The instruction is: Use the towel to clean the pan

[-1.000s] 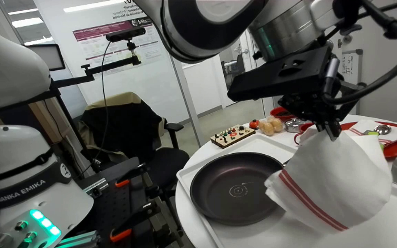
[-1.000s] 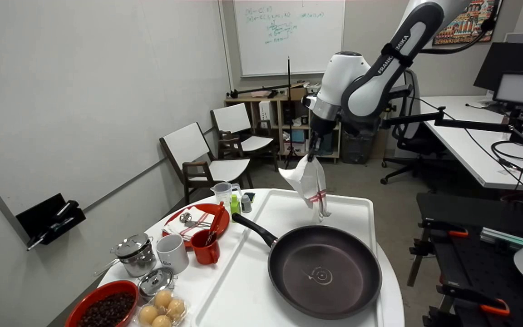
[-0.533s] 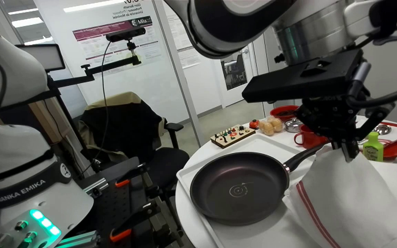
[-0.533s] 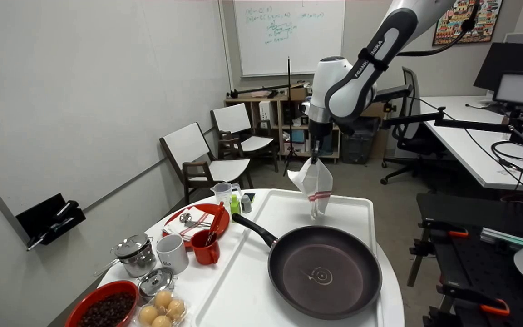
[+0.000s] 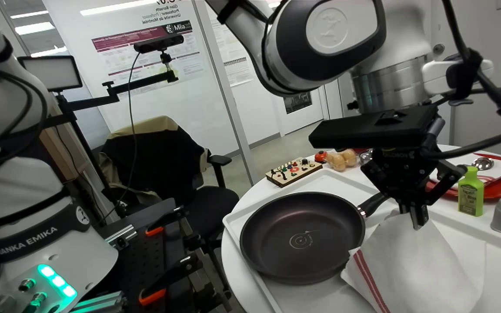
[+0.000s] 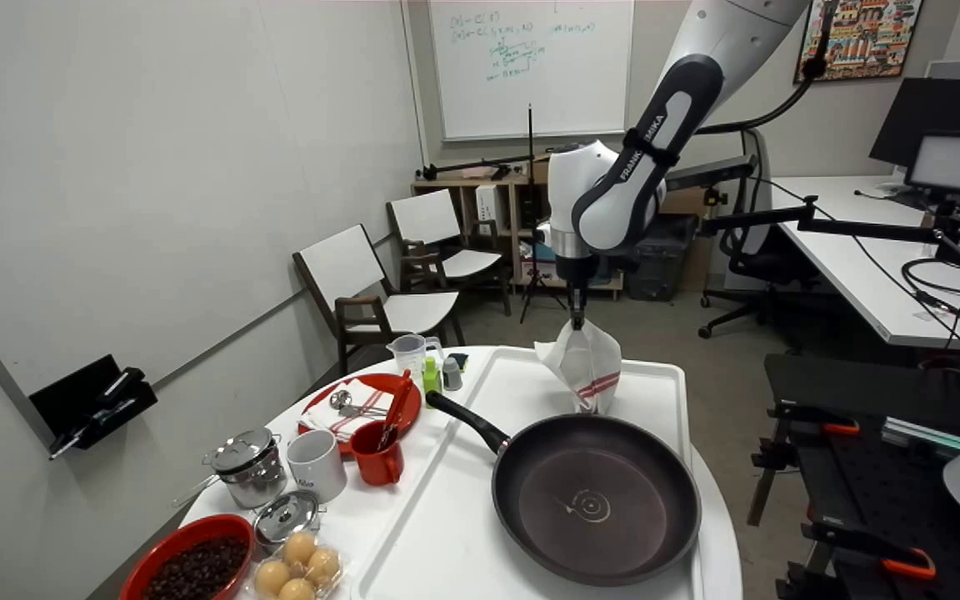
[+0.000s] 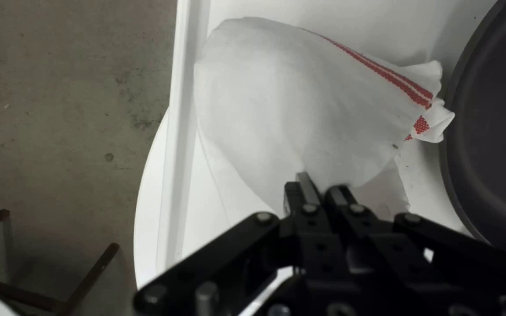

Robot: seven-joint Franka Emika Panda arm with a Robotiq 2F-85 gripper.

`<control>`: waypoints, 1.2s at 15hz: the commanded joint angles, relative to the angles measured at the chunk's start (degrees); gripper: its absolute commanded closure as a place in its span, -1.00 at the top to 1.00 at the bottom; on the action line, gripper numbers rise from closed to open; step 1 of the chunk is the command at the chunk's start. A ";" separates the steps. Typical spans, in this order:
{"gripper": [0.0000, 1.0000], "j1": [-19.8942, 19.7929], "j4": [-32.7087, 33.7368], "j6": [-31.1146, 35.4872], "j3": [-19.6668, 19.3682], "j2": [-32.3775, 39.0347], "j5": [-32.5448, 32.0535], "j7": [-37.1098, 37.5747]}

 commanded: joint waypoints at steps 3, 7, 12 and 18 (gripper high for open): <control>-0.97 4.83 4.18 -4.31 -3.86 2.72 3.26 -0.23; -0.24 5.44 5.45 -6.10 -4.48 3.37 4.28 -0.05; -0.02 5.74 4.25 -4.61 -5.28 2.79 3.95 0.04; 0.35 5.86 4.48 -4.76 -5.45 2.86 4.21 0.27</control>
